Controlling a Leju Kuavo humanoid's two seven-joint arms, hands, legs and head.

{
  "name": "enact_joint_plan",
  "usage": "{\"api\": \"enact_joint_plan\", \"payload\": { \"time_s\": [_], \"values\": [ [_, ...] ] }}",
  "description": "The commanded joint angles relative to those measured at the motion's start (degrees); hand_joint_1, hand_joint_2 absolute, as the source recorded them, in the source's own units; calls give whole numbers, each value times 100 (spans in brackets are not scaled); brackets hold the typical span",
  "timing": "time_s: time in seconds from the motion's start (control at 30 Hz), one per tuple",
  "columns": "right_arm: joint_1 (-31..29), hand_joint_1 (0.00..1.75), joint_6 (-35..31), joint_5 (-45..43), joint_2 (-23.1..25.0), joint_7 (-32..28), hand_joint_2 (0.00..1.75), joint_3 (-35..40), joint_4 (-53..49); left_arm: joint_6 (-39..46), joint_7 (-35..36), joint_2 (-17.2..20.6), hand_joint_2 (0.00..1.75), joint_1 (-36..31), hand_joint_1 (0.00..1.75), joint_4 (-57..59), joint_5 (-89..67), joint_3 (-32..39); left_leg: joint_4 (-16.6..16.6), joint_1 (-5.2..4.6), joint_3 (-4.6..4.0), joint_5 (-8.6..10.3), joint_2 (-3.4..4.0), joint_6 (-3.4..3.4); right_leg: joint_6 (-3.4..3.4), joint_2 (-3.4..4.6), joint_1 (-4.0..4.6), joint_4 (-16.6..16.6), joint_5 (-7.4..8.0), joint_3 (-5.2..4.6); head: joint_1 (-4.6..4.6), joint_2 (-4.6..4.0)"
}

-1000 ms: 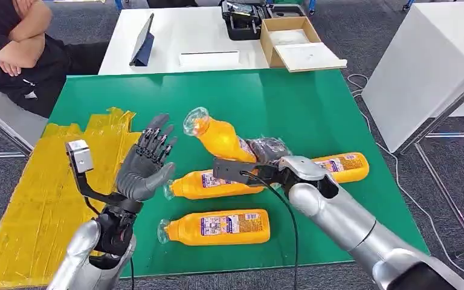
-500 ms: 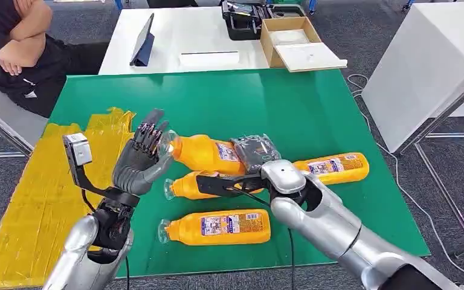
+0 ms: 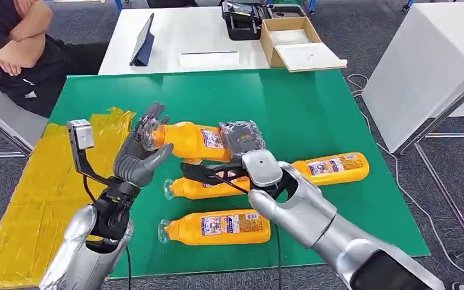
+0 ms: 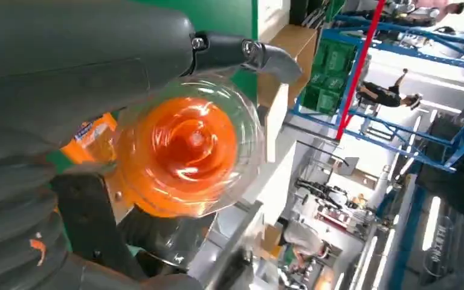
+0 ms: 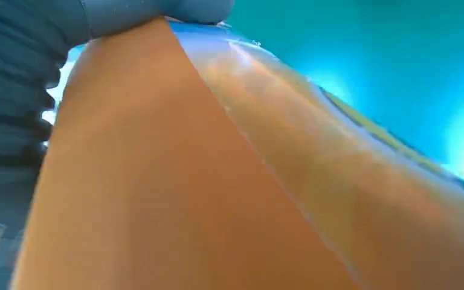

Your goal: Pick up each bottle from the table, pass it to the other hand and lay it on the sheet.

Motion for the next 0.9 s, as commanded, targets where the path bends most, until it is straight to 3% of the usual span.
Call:
{"api": "enact_joint_plan", "payload": {
  "time_s": [0.03,0.27,0.43,0.63,0.9],
  "values": [
    [-365,175,-16,60,376,11,175,145,750,-21,47,2,175,-432,0,413,57,-419,0,0,6,-2,-5,-11,-3,-10,1,0,-4,8,0,0],
    [-173,175,-318,259,460,88,175,-665,571,51,-36,-151,175,-378,0,278,74,-401,5,1,6,-5,-9,-17,-5,-18,3,3,-7,12,0,0],
    [-122,175,-466,384,567,86,175,-734,639,91,41,-248,175,-468,0,300,7,-498,5,-2,15,-8,-7,-21,-6,-17,0,5,-10,18,-2,0],
    [-355,175,-992,649,1056,76,175,-1045,1339,428,186,-562,175,-813,0,614,-204,-803,9,0,10,-7,-8,-20,-5,-18,2,7,-9,14,0,0],
    [-390,175,-1204,849,1376,75,175,-1041,1315,849,195,-743,175,-1160,0,1026,-361,-1014,9,-1,14,-11,-2,-22,-5,-13,0,10,-12,16,0,0]
  ]
}}
